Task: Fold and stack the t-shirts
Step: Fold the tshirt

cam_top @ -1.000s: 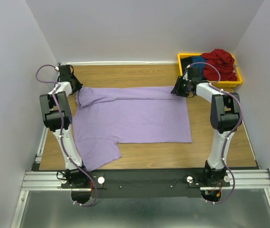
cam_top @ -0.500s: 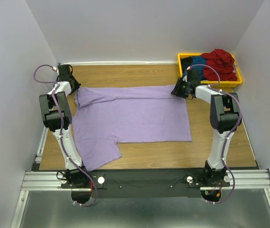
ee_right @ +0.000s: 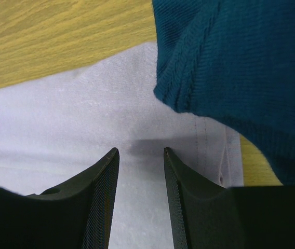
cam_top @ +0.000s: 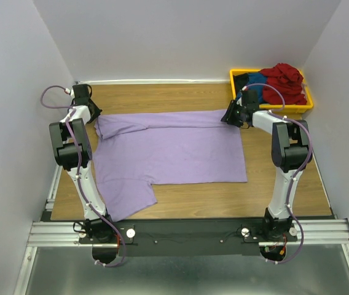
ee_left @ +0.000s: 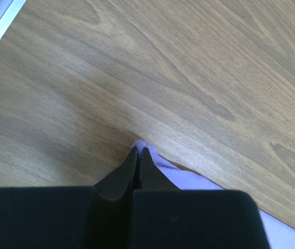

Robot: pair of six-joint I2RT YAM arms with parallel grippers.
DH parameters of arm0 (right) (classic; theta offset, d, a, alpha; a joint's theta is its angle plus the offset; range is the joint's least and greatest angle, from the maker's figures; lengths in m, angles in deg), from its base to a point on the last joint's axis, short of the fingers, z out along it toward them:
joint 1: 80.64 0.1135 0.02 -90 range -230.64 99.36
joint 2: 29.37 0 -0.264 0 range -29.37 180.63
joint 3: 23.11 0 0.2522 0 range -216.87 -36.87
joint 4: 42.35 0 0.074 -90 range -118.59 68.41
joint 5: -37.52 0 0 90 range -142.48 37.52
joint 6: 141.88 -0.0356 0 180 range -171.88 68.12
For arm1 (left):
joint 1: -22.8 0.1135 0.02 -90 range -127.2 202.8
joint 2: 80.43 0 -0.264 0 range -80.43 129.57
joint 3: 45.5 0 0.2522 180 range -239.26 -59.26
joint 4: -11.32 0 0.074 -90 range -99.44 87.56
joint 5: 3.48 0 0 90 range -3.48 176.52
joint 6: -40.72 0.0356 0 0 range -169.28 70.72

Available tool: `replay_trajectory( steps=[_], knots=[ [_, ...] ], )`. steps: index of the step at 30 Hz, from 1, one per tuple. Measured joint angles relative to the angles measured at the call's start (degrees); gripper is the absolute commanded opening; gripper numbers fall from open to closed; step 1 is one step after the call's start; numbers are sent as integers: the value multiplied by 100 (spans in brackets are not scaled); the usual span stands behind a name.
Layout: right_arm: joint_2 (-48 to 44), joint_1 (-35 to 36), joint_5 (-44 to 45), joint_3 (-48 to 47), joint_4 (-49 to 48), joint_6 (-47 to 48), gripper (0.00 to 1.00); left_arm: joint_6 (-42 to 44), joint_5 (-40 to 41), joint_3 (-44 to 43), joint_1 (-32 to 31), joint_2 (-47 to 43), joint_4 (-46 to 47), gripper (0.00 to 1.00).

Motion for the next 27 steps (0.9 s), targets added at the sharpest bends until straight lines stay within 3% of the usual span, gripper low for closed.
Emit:
replay_trajectory(
  steps=[6, 15, 27],
  knots=[
    [-2, 0, -4, -125, 160, 74, 46, 50, 0, 7, -4, -4, 11, 0],
    [33, -9, -2, -1045, 437, 280, 41, 203, -2, 9, -4, -7, 90, 0],
    [1075, 28, 221, -1788, 398, 369, 33, 295, 0, 9, -4, -7, 116, 0]
  ],
)
